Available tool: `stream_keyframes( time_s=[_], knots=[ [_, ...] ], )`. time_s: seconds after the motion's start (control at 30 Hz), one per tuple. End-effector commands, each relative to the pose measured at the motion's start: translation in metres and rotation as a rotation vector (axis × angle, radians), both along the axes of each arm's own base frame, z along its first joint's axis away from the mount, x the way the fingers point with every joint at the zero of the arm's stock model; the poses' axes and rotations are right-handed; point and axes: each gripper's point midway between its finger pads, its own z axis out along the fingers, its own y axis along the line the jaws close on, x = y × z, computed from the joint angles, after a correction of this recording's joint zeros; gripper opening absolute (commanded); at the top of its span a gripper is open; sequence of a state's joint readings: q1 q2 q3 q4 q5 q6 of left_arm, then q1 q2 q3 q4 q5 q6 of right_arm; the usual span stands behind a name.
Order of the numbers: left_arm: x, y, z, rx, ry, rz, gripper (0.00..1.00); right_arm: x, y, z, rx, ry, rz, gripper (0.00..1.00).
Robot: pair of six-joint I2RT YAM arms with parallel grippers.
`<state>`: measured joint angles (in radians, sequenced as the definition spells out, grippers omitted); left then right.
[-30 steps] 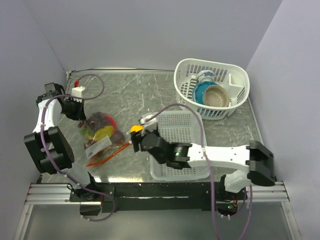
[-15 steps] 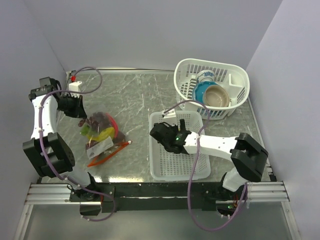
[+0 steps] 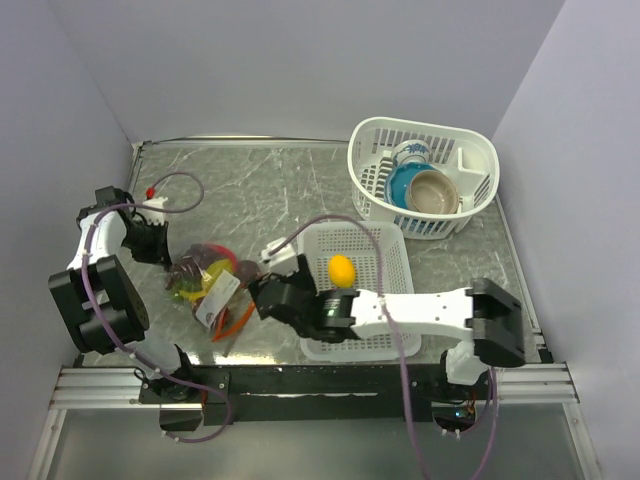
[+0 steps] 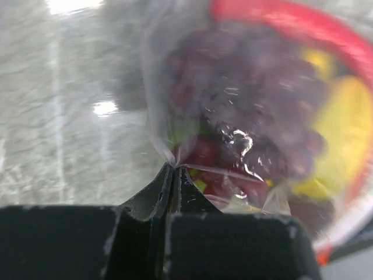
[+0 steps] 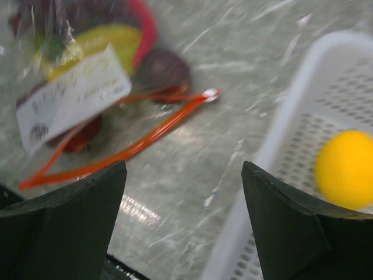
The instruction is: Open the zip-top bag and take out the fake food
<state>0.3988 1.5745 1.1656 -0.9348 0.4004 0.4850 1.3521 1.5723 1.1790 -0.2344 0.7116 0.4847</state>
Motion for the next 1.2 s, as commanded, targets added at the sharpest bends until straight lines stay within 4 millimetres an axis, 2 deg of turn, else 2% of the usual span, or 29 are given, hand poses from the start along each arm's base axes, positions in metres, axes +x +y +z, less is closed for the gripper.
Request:
stream_keyframes(
  time_s=[0.0, 0.1, 0.27, 0.33, 0.4, 0.43, 0.5, 0.53, 0.63, 0.8, 0.9, 0.93, 1.17],
  knots=[
    [0.012, 0.029, -0.015, 0.128, -0.025, 0.088, 0.01, -0.027, 0.045, -0.038, -0.003, 0.068, 0.141, 0.85],
    [0.011, 0.032, -0.021, 0.148, -0.025, 0.091, 0.01, -0.033, 0.062, -0.059, -0.007, 0.098, 0.184, 0.84],
    [0.004, 0.035, -0.024, 0.182, -0.018, 0.103, 0.01, -0.037, 0.090, -0.074, 0.008, 0.113, 0.237, 0.85],
    [0.001, 0.034, -0.024, 0.190, -0.017, 0.108, 0.01, -0.036, 0.103, -0.069, 0.042, 0.105, 0.257, 0.87],
    [0.000, 0.034, -0.022, 0.198, -0.020, 0.119, 0.01, -0.034, 0.110, -0.074, 0.037, 0.100, 0.258, 0.88],
    [-0.004, 0.031, -0.021, 0.200, -0.016, 0.120, 0.01, -0.032, 0.117, -0.068, 0.058, 0.095, 0.260, 0.89],
    [-0.007, 0.027, -0.020, 0.202, -0.011, 0.118, 0.01, -0.032, 0.124, -0.074, 0.052, 0.099, 0.269, 0.89],
    [-0.010, 0.024, -0.019, 0.204, -0.014, 0.111, 0.01, -0.033, 0.130, -0.069, 0.069, 0.097, 0.278, 0.89],
    [-0.014, 0.017, -0.017, 0.209, -0.024, 0.101, 0.01, -0.033, 0.137, -0.071, 0.072, 0.097, 0.295, 0.89],
    [-0.017, 0.015, -0.016, 0.219, -0.025, 0.092, 0.01, -0.033, 0.140, -0.088, 0.039, 0.123, 0.307, 0.89],
    [-0.017, 0.020, -0.021, 0.247, -0.022, 0.089, 0.01, -0.034, 0.135, -0.090, 0.044, 0.126, 0.300, 0.88],
    [-0.018, 0.022, -0.024, 0.257, -0.014, 0.090, 0.01, -0.035, 0.128, -0.097, 0.032, 0.132, 0.296, 0.88],
    [-0.010, 0.048, -0.054, 0.366, 0.028, 0.113, 0.01, -0.033, 0.110, -0.089, 0.059, 0.107, 0.276, 0.89]
  ],
)
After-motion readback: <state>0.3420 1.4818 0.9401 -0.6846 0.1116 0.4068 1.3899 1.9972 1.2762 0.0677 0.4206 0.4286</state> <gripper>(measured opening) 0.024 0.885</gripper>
